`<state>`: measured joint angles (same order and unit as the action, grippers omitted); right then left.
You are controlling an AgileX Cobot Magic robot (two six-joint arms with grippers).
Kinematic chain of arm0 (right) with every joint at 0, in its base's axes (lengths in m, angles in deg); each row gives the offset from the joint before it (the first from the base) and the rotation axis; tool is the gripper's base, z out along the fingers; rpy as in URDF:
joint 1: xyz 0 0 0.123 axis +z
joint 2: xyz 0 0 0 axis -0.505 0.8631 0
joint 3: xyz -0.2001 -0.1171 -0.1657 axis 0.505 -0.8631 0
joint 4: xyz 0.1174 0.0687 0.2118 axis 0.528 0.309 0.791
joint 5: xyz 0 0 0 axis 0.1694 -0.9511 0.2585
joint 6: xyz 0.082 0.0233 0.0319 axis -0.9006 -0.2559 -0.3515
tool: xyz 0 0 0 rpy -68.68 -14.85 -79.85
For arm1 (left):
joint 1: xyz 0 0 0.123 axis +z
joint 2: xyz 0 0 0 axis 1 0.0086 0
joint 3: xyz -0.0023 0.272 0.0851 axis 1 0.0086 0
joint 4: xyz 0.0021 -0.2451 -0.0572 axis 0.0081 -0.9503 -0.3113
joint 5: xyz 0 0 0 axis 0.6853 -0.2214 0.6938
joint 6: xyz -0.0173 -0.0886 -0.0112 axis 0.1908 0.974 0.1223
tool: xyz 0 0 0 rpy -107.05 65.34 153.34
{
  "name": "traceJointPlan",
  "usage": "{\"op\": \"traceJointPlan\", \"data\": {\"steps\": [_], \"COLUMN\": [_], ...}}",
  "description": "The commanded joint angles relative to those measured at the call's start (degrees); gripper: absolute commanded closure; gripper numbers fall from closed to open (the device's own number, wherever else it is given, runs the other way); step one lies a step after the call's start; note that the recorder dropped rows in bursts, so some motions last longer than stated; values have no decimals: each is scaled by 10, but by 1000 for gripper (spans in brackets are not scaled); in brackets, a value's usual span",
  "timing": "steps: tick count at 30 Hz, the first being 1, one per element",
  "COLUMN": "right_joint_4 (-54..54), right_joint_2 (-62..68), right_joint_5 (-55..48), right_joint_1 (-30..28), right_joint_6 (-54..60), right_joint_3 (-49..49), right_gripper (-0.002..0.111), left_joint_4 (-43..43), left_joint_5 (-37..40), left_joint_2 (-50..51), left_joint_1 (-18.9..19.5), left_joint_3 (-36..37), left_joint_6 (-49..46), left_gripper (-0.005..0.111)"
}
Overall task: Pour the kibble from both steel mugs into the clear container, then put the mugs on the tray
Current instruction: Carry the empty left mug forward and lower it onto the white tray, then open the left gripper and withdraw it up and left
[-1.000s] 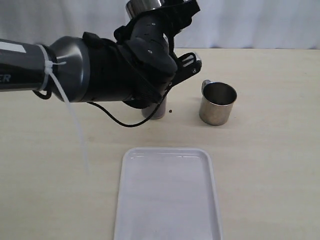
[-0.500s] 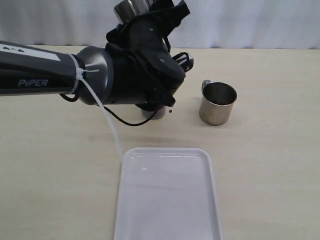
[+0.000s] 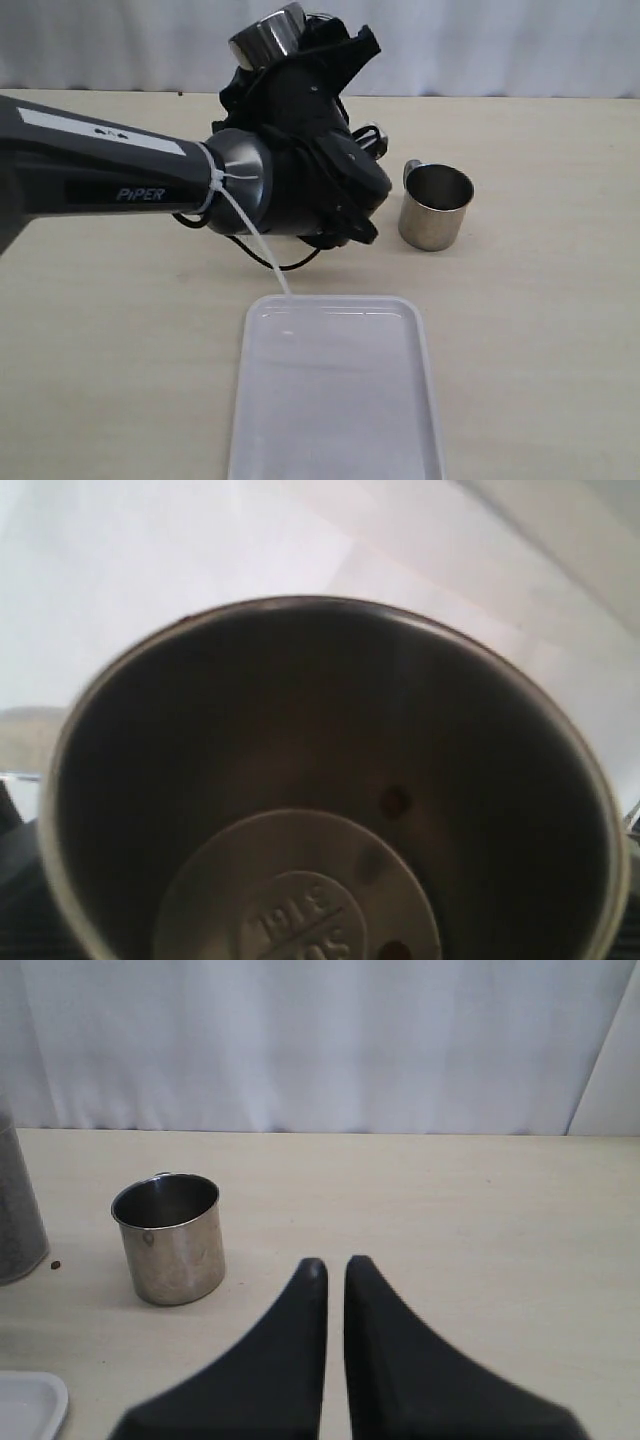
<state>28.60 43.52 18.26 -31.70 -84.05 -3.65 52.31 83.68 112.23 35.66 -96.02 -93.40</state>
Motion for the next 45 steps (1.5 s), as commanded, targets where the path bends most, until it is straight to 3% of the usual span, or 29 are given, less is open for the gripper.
{"op": "traceJointPlan", "data": {"steps": [1, 5, 10, 14, 18, 23, 25, 27, 29, 37, 45], "right_joint_4": [4, 4, 4, 4, 4, 4, 4, 4, 4, 4, 4], "right_joint_2": [-2, -2, -2, -2, -2, -2, -2, -2, -2, -2, -2], "right_joint_5": [1, 1, 1, 1, 1, 1, 1, 1, 1, 1, 1], "right_joint_1": [2, 2, 2, 2, 2, 2, 2, 2, 2, 2, 2], "right_joint_6": [-1, -1, -1, -1, -1, -1, -1, -1, -1, -1, -1], "right_joint_3": [-3, -3, -3, -3, -3, -3, -3, -3, -3, -3, -3], "right_gripper": [103, 103, 103, 103, 103, 103, 103, 103, 103, 103, 103], "left_joint_4": [7, -25, -277, -499, -787, -1213, -1371, -1472, -1531, -1622, -1690], "left_joint_5": [21, 5, -134, -249, -284, -299, -262, -212, -168, -70, -168], "left_joint_2": [-17, -54, -157, -245, -324, -377, -373, -355, -325, -139, -47], "left_joint_1": [-5, -5, 12, 49, 97, 168, 191, 213, 228, 233, 233], "left_joint_3": [-3, -3, 1, 19, 61, 132, 149, 167, 186, 228, 228], "left_joint_6": [54, 95, 77, -32, -241, -619, -743, -819, -851, -956, -972], "left_gripper": [107, 107, 107, 107, 107, 107, 107, 107, 107, 107, 106]}}
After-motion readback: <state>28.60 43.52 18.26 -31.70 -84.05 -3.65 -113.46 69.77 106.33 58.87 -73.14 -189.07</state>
